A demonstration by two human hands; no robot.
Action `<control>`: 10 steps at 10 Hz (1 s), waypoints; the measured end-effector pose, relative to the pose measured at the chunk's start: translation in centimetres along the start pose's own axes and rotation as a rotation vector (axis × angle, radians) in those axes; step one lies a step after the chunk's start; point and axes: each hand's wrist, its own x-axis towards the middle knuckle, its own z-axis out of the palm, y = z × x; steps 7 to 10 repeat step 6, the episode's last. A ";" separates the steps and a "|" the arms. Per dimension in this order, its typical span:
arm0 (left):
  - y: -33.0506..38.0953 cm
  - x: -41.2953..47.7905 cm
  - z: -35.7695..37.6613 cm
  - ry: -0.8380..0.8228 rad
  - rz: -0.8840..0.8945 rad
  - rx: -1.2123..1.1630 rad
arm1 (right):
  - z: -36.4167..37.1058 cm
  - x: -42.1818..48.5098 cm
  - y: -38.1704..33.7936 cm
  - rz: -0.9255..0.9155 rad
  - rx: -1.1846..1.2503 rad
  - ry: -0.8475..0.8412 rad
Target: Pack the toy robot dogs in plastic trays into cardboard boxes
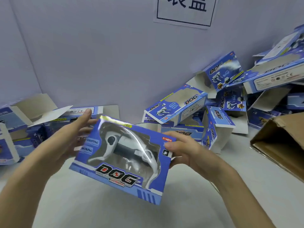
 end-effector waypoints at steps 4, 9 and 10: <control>-8.5 -1.1 8.3 -0.068 -0.060 0.209 | -5.5 -10.9 -0.9 -0.335 0.409 1.039; -10.1 -1.4 10.2 -0.056 0.055 0.342 | -7.2 -8.7 1.3 -0.333 0.217 1.297; -10.1 -1.4 10.2 -0.056 0.055 0.342 | -7.2 -8.7 1.3 -0.333 0.217 1.297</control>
